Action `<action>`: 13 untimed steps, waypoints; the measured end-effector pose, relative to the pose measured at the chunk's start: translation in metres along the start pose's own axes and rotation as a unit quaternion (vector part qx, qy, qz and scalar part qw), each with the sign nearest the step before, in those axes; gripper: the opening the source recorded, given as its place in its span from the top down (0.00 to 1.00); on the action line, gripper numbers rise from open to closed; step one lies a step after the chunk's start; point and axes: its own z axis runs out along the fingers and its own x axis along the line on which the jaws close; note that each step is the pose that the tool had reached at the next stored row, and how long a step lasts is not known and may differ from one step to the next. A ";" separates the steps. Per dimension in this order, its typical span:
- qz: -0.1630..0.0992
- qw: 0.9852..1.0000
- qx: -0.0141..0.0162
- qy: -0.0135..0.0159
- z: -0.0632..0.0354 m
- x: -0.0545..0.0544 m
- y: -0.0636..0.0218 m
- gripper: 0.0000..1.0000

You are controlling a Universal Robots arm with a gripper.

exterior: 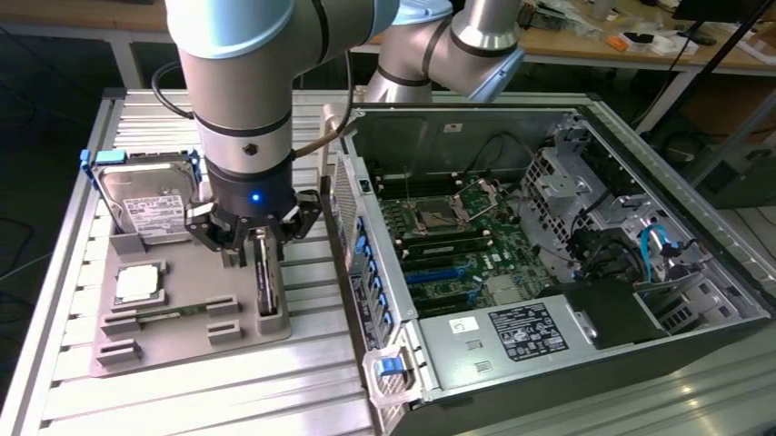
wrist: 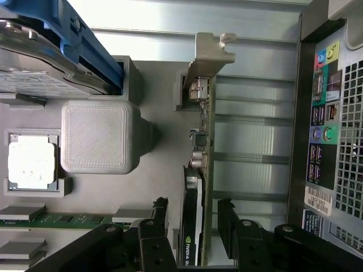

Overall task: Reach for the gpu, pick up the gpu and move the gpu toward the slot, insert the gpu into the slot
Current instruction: 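Pick up the gpu and move the gpu toward the slot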

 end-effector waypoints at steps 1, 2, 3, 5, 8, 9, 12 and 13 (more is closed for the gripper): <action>0.000 1.000 0.000 0.000 0.0000 0.000 0.0000 0.52; 0.000 1.000 0.000 0.000 0.0000 0.000 0.0000 0.53; 0.000 1.000 0.000 0.000 0.0000 0.000 0.0000 0.53; 0.000 1.000 0.000 0.000 0.0000 0.000 0.0000 0.66; 0.000 1.000 0.000 0.000 0.0001 0.000 0.0000 0.73; 0.000 1.000 0.000 0.000 0.0000 0.000 0.0000 0.73; 0.000 1.000 0.000 0.000 0.0001 0.000 0.0000 0.73; 0.000 1.000 0.000 0.000 0.0001 0.000 0.0000 0.73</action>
